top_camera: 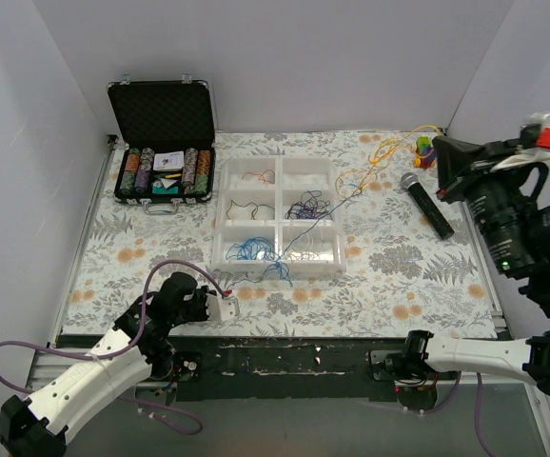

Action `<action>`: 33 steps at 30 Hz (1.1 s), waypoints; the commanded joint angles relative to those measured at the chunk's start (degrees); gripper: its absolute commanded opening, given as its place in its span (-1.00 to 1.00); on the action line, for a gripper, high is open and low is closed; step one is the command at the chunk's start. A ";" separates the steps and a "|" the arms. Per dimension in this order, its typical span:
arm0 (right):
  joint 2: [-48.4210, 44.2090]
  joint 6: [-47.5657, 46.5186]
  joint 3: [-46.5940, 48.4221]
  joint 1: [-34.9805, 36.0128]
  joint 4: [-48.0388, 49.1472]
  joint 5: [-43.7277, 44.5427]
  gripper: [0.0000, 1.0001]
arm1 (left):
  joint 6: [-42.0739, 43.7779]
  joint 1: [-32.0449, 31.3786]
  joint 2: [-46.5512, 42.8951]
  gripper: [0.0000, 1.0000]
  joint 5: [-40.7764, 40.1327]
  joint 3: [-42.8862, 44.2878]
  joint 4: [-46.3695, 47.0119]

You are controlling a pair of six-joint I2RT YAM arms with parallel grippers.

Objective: Untangle the cables
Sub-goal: Untie the cable.

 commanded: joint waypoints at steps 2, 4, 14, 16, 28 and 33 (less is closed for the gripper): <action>-1.49 -7.15 5.31 -0.14 3.44 6.89 -0.97 | 2.41 0.24 -1.26 -1.00 -5.20 -2.16 -1.65; -1.84 -9.88 5.49 -0.14 4.49 9.35 -0.97 | 2.76 0.16 -1.70 -1.00 -6.00 -2.78 -2.00; -6.15 -15.61 4.53 3.99 8.71 16.13 -0.97 | 2.06 0.25 0.40 -1.00 -8.29 -2.08 2.55; -5.63 -14.20 3.21 4.61 8.10 15.35 -0.97 | 0.83 0.24 1.80 -1.00 -7.41 0.46 4.75; 1.41 -9.98 4.09 5.05 6.51 9.81 -0.97 | -7.26 0.25 7.60 -1.00 9.81 28.57 6.43; 1.76 -8.05 2.77 5.05 6.69 8.75 -0.97 | -7.00 0.16 10.51 -1.00 9.64 34.74 13.53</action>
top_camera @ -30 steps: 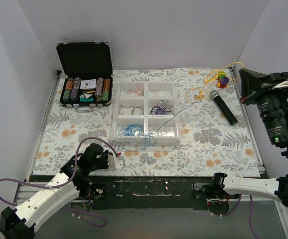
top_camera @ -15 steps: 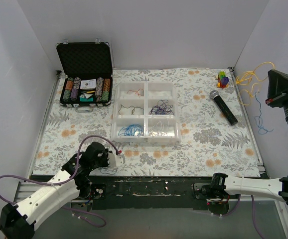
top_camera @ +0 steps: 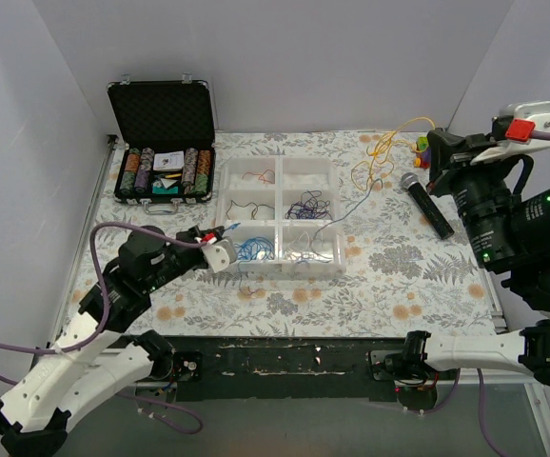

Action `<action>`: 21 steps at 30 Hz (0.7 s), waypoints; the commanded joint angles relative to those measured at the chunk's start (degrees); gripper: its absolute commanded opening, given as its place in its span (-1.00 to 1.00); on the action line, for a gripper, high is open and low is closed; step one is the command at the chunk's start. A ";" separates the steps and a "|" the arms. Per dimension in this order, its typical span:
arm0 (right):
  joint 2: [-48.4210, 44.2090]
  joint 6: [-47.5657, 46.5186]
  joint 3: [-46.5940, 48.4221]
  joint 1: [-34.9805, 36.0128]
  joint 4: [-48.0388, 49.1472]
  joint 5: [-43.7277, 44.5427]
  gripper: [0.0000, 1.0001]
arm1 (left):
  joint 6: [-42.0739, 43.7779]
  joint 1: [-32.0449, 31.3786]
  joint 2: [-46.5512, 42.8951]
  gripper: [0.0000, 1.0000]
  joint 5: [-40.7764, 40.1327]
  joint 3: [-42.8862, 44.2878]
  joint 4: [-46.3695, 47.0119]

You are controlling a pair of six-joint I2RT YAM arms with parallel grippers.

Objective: Untangle the cables
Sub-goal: Untie the cable.

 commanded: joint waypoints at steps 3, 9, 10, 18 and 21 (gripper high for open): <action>-1.11 3.32 -0.58 0.37 1.07 -1.90 -0.97 | 1.10 0.22 3.83 -1.00 1.73 3.38 11.77; -2.16 5.70 -1.46 0.37 -0.16 -2.95 -0.97 | 2.86 0.22 7.87 -1.00 0.50 5.75 19.34; -2.42 5.87 -1.72 0.37 -0.16 -2.95 -0.97 | 3.38 0.22 8.57 -1.00 0.06 5.93 19.70; -4.44 7.54 -2.77 0.37 -1.30 -3.57 -0.97 | 6.37 0.22 11.30 -1.00 -0.82 0.67 26.45; -4.80 7.90 -2.95 0.37 -2.00 -3.57 -0.97 | 7.17 0.14 12.88 -1.00 -1.79 -0.74 30.40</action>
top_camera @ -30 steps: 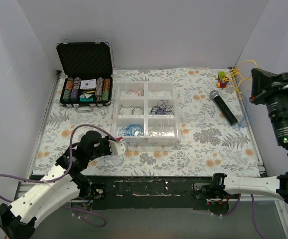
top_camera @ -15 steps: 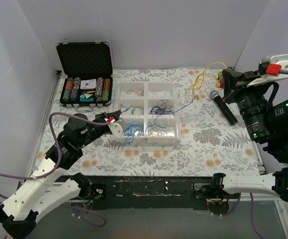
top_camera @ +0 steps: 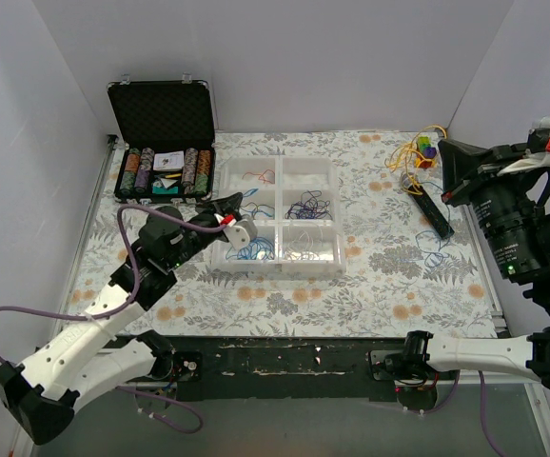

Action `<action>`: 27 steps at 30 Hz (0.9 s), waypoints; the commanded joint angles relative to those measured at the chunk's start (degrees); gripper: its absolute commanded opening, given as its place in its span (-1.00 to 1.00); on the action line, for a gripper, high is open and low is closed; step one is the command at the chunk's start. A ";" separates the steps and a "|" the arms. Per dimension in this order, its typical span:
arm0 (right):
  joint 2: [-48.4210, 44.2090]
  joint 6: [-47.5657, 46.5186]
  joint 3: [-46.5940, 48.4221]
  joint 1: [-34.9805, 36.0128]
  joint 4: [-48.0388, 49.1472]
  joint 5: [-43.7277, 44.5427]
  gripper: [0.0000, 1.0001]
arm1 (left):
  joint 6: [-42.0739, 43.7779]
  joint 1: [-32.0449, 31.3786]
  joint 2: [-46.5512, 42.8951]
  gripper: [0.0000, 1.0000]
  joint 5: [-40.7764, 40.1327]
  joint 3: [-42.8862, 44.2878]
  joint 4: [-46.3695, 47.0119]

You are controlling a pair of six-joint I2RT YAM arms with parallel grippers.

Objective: Untangle the cables
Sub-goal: Untie the cable.

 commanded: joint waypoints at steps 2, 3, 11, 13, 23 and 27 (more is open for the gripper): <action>-0.84 1.78 -0.24 0.37 -0.02 -0.51 -0.97 | 1.79 0.22 2.48 -1.00 -1.37 -1.71 6.51; -0.93 1.78 -0.24 0.37 -0.19 -0.51 -0.97 | 1.70 0.22 2.83 -1.00 -1.20 -1.71 6.16; -1.98 2.83 -0.15 0.37 -0.90 -1.30 -0.97 | 5.66 0.22 1.70 -1.00 -2.60 -9.52 8.97; -2.25 3.18 -0.33 0.37 -0.99 -1.30 -0.97 | 6.01 0.40 1.96 -1.00 -3.04 -10.58 9.76; -3.65 5.20 -1.65 0.37 -1.60 -1.83 -0.97 | 6.71 1.54 7.49 -1.00 -4.27 -13.13 16.87; -4.00 5.82 -1.91 0.37 -2.48 -1.74 -0.97 | 6.28 2.42 9.95 -1.00 -4.45 -11.04 19.52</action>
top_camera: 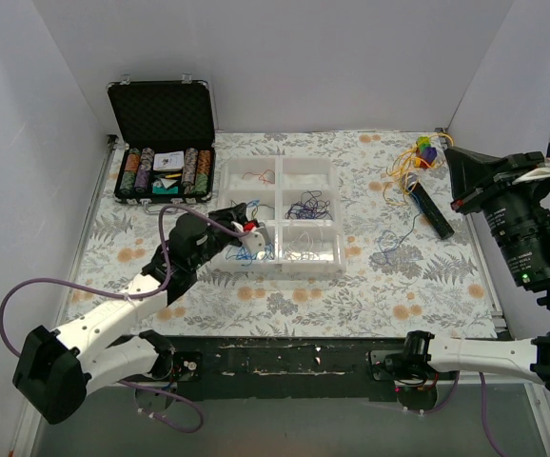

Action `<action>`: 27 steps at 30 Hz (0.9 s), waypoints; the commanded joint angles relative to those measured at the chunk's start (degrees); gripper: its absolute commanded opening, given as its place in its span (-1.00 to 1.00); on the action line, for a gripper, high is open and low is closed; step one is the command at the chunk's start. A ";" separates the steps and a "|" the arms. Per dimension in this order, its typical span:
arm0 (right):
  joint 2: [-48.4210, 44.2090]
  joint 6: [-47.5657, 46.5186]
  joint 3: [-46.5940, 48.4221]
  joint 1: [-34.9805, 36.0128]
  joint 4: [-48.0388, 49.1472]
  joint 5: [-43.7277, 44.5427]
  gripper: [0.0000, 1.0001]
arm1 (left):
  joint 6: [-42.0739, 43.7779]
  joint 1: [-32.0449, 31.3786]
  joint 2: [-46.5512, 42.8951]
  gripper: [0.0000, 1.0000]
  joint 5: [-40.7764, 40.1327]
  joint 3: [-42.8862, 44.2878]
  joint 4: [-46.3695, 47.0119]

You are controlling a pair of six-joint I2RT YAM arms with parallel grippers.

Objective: Untangle the cables
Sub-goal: Untie the cable, then place the cable in the bin.

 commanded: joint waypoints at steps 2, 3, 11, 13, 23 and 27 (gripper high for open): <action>-0.95 1.69 -0.84 0.37 0.29 -0.19 -0.97 | -0.44 1.39 2.33 -1.00 -0.30 4.80 3.04; -1.03 1.69 -1.01 0.37 0.29 -0.19 -0.97 | -0.53 1.57 2.59 -1.00 0.23 6.30 2.68; -1.21 1.87 -2.16 0.37 0.82 -0.01 -0.97 | -0.97 1.75 2.77 -1.00 1.73 12.47 0.04; -1.30 2.04 -2.42 0.37 0.82 -0.19 -0.97 | -0.62 1.75 2.60 -1.00 1.73 11.42 0.48; -1.30 2.40 -2.60 0.37 0.47 0.07 -0.97 | 1.85 2.54 5.23 -1.00 2.69 15.08 2.25; -1.04 2.40 -2.86 0.37 0.56 0.16 -0.97 | -0.09 2.63 6.11 -1.00 3.13 18.00 0.39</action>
